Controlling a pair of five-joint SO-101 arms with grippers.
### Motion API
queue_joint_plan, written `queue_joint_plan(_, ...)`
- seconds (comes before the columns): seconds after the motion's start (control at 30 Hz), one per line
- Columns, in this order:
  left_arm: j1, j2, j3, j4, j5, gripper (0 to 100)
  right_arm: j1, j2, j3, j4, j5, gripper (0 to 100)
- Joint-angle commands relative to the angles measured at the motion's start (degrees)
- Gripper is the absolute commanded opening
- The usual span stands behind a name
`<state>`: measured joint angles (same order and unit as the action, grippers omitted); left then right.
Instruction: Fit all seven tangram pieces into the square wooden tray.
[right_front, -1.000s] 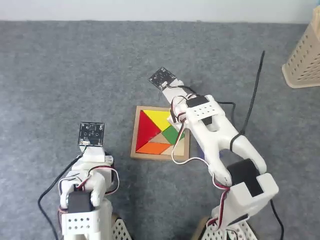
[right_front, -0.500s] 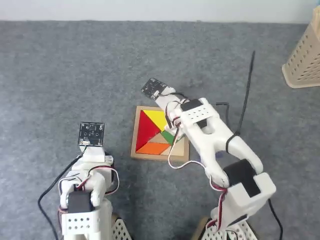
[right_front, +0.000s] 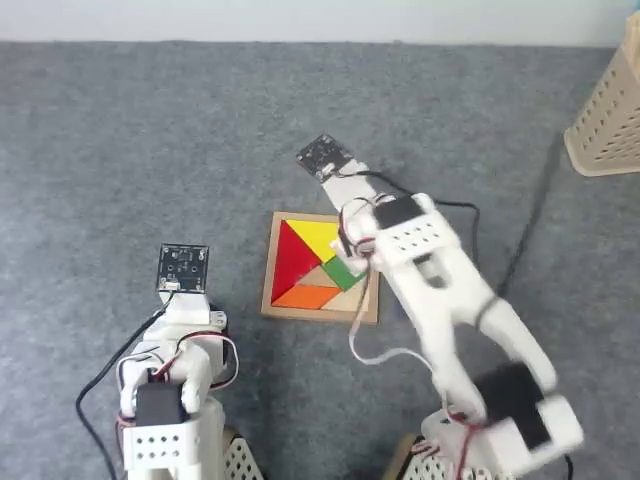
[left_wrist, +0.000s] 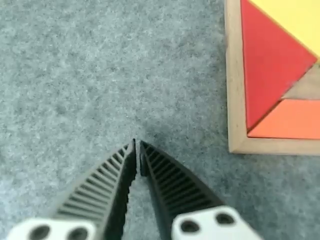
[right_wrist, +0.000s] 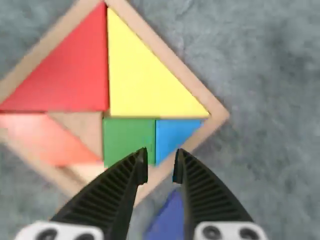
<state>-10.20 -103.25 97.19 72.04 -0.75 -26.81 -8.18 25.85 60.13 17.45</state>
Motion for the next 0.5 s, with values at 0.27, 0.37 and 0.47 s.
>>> queue_joint_plan(0.27,-0.1,-1.0,-0.7,0.3,0.5,1,10.0,-13.2,18.0,7.7,7.8,14.6)
queue_joint_plan(0.37,-0.1,-1.0,-0.7,0.3,0.5,1,9.9,-14.4,23.5,2.8,8.1,18.1)
queue_joint_plan(0.47,-0.1,-1.0,-0.7,0.3,0.5,1,7.6,-16.2,26.9,0.1,8.8,18.3)
